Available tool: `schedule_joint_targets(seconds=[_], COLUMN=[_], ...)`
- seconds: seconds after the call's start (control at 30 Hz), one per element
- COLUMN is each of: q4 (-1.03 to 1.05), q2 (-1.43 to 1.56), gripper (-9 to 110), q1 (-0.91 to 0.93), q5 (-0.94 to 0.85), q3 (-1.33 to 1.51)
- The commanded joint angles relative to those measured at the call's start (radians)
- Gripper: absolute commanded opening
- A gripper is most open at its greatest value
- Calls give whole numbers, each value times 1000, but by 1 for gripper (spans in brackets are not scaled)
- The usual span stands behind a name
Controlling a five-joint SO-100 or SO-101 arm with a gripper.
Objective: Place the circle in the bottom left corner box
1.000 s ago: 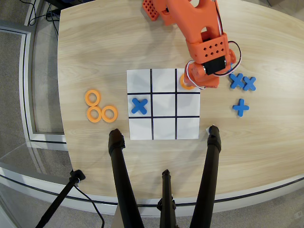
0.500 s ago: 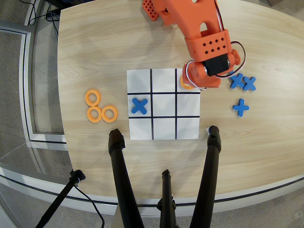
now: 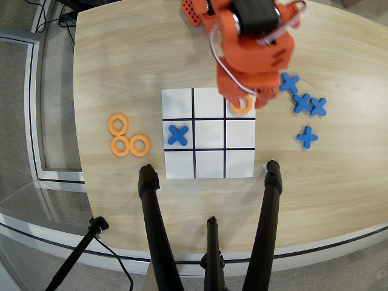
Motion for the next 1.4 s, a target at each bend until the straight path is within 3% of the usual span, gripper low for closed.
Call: schedule_joint_targets(seconds=[0.0, 0.4, 0.5, 0.87, 0.97, 1.13, 1.37], q4=[-3, -12, -14, 103, 97, 87, 103], q2=[268, 854, 931, 951, 951, 991, 989], gripper=[11, 10, 2, 0, 0, 0, 0], q1=[38, 189, 224, 341, 526, 1195, 1825], q5=[-61, -235, -250, -265, -284, -276, -276], q3=[198, 844, 948, 966, 966, 966, 966])
